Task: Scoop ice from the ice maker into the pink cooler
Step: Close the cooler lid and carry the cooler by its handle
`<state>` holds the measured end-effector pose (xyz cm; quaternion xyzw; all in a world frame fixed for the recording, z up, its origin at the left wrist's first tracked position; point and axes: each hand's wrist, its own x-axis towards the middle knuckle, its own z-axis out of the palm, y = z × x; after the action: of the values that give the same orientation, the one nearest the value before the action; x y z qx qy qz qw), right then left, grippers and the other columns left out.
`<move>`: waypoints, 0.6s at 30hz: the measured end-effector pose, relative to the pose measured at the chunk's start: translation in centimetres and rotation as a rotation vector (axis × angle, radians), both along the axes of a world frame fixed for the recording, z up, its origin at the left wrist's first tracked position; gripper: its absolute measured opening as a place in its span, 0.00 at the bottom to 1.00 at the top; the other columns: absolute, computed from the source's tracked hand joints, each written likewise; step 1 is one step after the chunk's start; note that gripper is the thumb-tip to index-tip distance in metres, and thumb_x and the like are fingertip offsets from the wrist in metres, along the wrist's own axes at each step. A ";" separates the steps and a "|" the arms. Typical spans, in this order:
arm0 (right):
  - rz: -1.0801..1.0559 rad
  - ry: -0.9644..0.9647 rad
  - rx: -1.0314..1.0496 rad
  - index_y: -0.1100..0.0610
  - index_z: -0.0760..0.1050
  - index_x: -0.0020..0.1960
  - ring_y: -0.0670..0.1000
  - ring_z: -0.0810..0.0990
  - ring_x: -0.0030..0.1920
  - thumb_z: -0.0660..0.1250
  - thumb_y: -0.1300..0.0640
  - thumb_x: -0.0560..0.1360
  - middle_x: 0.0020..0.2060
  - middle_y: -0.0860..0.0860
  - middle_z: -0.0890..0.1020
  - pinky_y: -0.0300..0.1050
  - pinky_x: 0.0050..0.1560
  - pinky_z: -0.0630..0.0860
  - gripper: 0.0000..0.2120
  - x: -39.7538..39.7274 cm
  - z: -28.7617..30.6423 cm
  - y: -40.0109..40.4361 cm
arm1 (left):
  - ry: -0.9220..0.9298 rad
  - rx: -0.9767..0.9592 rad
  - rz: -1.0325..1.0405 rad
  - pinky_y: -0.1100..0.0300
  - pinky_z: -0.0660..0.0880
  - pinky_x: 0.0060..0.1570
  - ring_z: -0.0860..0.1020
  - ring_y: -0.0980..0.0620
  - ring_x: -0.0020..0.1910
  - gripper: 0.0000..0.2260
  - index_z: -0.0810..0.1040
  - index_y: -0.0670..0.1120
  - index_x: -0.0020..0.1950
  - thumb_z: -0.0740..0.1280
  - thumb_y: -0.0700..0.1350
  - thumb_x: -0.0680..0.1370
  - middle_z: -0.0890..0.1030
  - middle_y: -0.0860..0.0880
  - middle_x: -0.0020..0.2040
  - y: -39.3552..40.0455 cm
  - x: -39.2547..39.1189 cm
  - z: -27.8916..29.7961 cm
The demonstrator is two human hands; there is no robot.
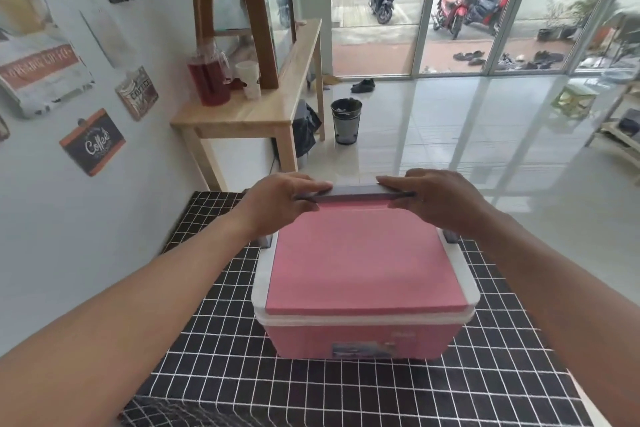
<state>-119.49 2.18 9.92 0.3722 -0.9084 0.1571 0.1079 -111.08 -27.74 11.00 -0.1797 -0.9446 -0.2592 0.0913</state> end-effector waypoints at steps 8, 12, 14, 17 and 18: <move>-0.025 -0.028 0.023 0.34 0.69 0.67 0.48 0.75 0.41 0.64 0.39 0.75 0.39 0.39 0.73 0.44 0.40 0.68 0.20 -1.2 -1.3 1.8 | -0.021 0.007 -0.030 0.49 0.77 0.50 0.80 0.53 0.47 0.17 0.80 0.52 0.64 0.72 0.45 0.75 0.81 0.58 0.52 1.6 -1.8 -1.1; -0.025 -0.045 0.026 0.34 0.69 0.67 0.49 0.77 0.42 0.64 0.40 0.75 0.40 0.39 0.74 0.44 0.40 0.68 0.20 -2.5 -1.8 2.6 | -0.012 0.007 -0.028 0.50 0.77 0.49 0.80 0.54 0.46 0.17 0.80 0.52 0.64 0.72 0.45 0.76 0.81 0.57 0.52 2.5 -3.1 -1.6; -0.029 -0.047 0.027 0.34 0.68 0.67 0.49 0.77 0.42 0.64 0.39 0.75 0.39 0.40 0.74 0.44 0.39 0.68 0.21 -3.2 -1.8 3.0 | -0.008 0.007 -0.022 0.51 0.77 0.50 0.80 0.54 0.47 0.17 0.80 0.52 0.64 0.72 0.45 0.76 0.82 0.57 0.53 2.8 -3.9 -1.7; -0.042 -0.077 0.036 0.31 0.66 0.67 0.46 0.75 0.41 0.64 0.37 0.74 0.37 0.39 0.73 0.43 0.39 0.69 0.22 -4.1 -1.6 3.5 | -0.033 0.004 -0.005 0.50 0.77 0.52 0.80 0.53 0.49 0.17 0.79 0.52 0.65 0.72 0.45 0.76 0.81 0.57 0.54 3.2 -4.8 -1.8; -0.046 -0.091 0.035 0.31 0.66 0.67 0.45 0.75 0.40 0.64 0.37 0.74 0.36 0.38 0.73 0.43 0.40 0.69 0.22 -4.4 -1.6 3.6 | -0.039 -0.001 0.008 0.50 0.76 0.53 0.80 0.53 0.50 0.17 0.79 0.53 0.65 0.72 0.45 0.76 0.81 0.57 0.54 3.3 -5.1 -1.8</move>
<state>-123.89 5.73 8.35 0.3454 -0.9233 0.1554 0.0636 -116.18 -24.42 9.16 -0.1709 -0.9470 -0.2619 0.0740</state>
